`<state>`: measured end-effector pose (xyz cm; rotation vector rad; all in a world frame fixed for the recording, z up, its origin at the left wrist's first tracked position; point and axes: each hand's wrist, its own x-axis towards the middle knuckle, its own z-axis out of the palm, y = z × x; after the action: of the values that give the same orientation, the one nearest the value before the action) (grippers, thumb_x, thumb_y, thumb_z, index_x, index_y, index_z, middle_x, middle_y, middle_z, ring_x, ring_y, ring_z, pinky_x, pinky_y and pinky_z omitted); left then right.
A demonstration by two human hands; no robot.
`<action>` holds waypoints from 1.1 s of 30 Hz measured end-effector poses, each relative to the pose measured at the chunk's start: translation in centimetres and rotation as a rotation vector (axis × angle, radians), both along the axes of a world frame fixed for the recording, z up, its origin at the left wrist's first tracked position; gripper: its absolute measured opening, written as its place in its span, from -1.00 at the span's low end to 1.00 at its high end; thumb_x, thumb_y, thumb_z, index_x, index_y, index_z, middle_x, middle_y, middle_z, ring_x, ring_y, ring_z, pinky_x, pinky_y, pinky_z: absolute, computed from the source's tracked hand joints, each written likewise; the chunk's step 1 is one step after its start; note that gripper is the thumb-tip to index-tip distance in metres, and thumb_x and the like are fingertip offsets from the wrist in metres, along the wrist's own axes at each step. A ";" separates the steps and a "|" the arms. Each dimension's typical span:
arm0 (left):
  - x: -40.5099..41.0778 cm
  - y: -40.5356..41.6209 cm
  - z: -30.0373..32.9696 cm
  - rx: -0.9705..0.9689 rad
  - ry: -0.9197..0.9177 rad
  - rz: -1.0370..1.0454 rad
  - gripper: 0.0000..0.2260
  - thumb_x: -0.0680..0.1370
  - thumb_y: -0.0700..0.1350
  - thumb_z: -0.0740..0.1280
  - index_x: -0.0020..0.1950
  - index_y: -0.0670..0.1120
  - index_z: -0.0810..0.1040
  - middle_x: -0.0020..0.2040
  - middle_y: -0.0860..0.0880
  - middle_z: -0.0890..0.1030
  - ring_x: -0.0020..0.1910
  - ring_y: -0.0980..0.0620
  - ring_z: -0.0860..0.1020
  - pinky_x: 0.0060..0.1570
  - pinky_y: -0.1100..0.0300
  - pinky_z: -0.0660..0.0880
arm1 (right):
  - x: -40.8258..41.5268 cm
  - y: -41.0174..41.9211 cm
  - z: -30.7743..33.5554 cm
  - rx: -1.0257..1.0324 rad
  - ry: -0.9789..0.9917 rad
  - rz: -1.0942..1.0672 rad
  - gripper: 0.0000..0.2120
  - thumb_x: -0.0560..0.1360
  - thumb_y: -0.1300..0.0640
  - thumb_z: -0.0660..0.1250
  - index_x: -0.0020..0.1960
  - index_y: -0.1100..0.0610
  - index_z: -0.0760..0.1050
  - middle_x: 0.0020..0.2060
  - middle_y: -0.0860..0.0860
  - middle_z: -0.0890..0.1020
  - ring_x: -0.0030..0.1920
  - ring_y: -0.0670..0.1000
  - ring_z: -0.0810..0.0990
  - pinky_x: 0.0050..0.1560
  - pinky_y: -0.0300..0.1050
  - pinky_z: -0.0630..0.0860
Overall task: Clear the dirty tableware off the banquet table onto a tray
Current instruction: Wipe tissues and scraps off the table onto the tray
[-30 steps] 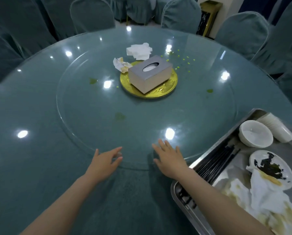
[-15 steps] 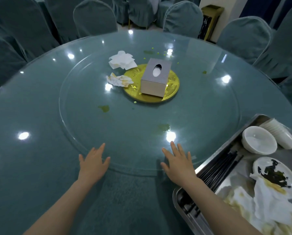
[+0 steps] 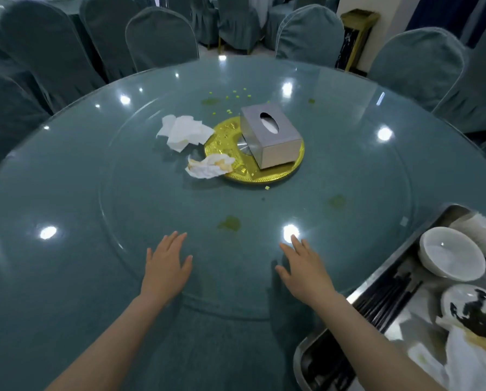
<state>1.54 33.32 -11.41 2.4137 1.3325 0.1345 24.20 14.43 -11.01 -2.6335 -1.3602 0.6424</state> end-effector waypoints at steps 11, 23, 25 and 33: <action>6.7 8.3 0.1 0.029 -0.016 0.012 -0.30 0.53 0.02 0.32 0.56 -0.02 0.03 0.57 -0.08 0.00 0.54 -0.09 0.01 0.47 -0.10 -0.02 | 6.8 12.3 1.1 0.161 0.100 0.072 -0.44 0.62 -0.01 0.13 0.56 0.00 0.04 0.57 -0.01 -0.01 0.55 0.03 -0.07 0.48 -0.05 0.03; 8.3 16.8 -1.1 -0.048 0.346 0.046 0.19 0.17 0.43 0.44 0.43 0.28 -0.43 0.51 -0.05 -0.42 0.51 -0.23 -0.25 0.38 -0.36 -0.05 | 10.5 19.2 -2.9 0.119 0.037 0.232 -0.47 0.61 -0.11 0.10 0.54 -0.12 0.04 0.57 0.02 -0.08 0.55 0.15 -0.14 0.48 0.11 0.02; 8.6 15.8 -2.1 -0.167 0.389 0.039 0.15 0.17 0.47 0.39 0.36 0.37 -0.47 0.49 -0.01 -0.46 0.49 -0.24 -0.34 0.34 -0.42 -0.12 | 10.9 18.6 -3.5 0.142 -0.028 0.204 -0.53 0.62 -0.06 0.10 0.52 -0.09 0.14 0.56 0.04 0.01 0.54 0.14 -0.07 0.48 0.07 0.03; 10.7 10.8 -2.5 -0.255 0.381 0.081 0.12 0.13 0.53 0.32 0.39 0.38 -0.42 0.49 -0.02 -0.45 0.45 -0.34 -0.36 0.25 -0.51 -0.13 | 11.6 16.2 -2.9 0.294 -0.096 0.136 -0.64 0.54 0.31 0.16 0.27 0.09 0.51 0.41 -0.03 0.40 0.37 0.08 0.33 0.09 -0.09 0.31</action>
<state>12.20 44.13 -13.95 2.2386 1.5015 -0.4690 35.84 30.61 -13.92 -2.3810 -1.5379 0.3033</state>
